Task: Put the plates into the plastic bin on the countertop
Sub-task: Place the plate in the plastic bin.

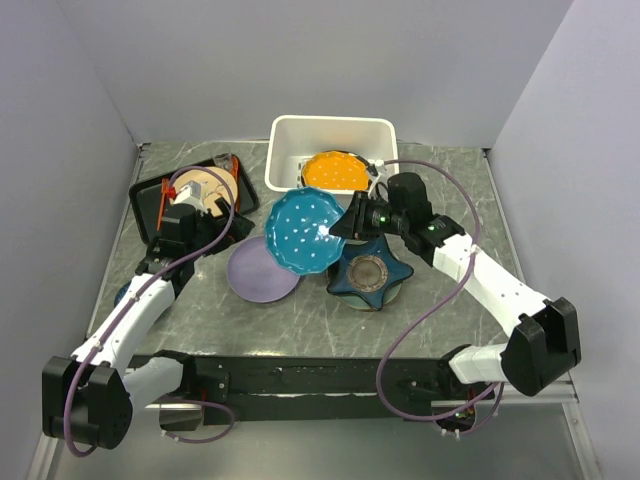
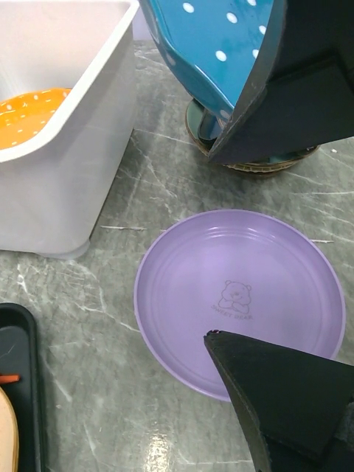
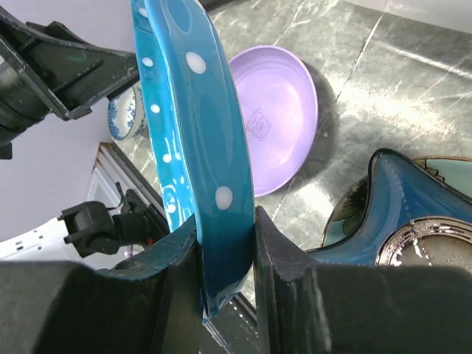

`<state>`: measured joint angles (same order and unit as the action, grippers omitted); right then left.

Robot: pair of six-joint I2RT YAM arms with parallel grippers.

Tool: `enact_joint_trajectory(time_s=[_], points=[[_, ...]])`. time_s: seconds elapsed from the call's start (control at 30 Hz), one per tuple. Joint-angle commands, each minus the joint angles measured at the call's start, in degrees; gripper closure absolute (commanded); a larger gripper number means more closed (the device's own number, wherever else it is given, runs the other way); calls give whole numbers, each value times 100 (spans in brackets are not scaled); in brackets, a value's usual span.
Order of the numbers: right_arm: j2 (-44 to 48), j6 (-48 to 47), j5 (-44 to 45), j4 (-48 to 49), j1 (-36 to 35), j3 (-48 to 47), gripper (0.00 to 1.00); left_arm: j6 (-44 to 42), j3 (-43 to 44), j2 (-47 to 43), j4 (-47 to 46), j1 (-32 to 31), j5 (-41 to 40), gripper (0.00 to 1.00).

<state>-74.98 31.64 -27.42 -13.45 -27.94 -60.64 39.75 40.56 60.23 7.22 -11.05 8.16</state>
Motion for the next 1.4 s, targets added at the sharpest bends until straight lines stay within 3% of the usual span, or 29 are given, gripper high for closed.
enact_joint_trajectory(time_s=[0.0, 0.53, 1.37], points=[[27, 202, -528, 826, 158, -484, 100, 42, -30, 94, -256, 24, 133, 1], [-122, 167, -9, 642, 474, -1291, 100, 139, -13, 867, -1056, 15, 862, 1], [-1976, 457, -211, 1081, 1036, -3199, 100, 156, -522, 648, -1012, 24, 933, 1]])
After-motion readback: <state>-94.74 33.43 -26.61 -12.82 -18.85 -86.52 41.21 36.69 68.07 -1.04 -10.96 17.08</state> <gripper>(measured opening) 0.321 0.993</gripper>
